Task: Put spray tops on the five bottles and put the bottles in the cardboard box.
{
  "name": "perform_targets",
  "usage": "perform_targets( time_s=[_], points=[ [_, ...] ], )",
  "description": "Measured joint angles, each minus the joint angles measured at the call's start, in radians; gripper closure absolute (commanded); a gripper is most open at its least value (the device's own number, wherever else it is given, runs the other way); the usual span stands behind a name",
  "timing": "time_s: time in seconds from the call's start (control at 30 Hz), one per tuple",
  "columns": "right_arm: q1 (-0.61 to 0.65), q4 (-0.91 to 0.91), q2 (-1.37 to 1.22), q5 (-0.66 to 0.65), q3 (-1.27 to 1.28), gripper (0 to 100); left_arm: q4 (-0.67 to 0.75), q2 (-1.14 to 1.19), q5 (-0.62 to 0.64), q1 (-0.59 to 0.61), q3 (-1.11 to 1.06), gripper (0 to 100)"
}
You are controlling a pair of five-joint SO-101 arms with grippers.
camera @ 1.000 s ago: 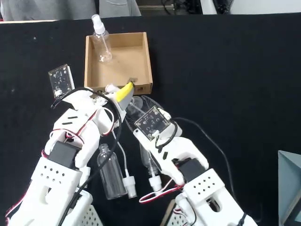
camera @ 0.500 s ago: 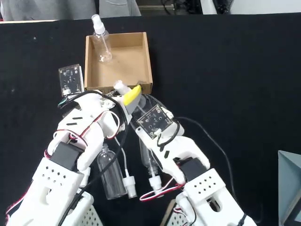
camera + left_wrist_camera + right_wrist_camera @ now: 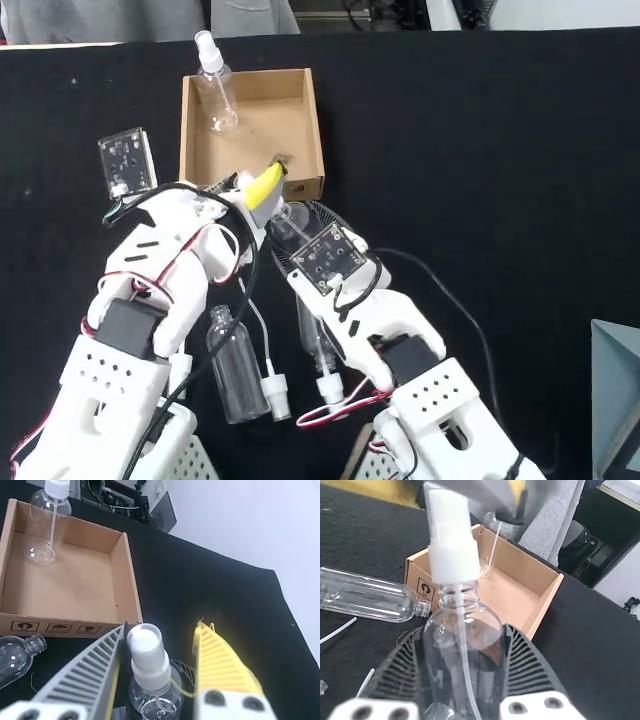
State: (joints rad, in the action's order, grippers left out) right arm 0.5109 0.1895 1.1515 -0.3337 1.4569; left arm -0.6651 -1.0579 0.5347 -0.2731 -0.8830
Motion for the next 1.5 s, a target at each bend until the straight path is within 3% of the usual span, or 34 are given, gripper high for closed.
perform_targets(
  time_s=[0.63, 0.77, 1.1, 1.5],
  points=[
    [-0.005, -0.092, 0.0, -0.002, 0.0, 98.7, 0.0, -0.161, 0.0, 0.031, 0.002, 80],
    [-0.005, -0.092, 0.0, -0.002, 0.0, 98.7, 0.002, -0.166, 0.0, 0.084, 0.002, 80],
    [-0.005, -0.169, 0.0, -0.002, 0.0, 98.7, 0.153, -0.166, -0.002, 0.245, -0.124, 80],
    [-0.005, -0.17, 0.0, -0.002, 0.0, 98.7, 0.292, -0.166, -0.003, 0.261, -0.25, 80]
  ],
)
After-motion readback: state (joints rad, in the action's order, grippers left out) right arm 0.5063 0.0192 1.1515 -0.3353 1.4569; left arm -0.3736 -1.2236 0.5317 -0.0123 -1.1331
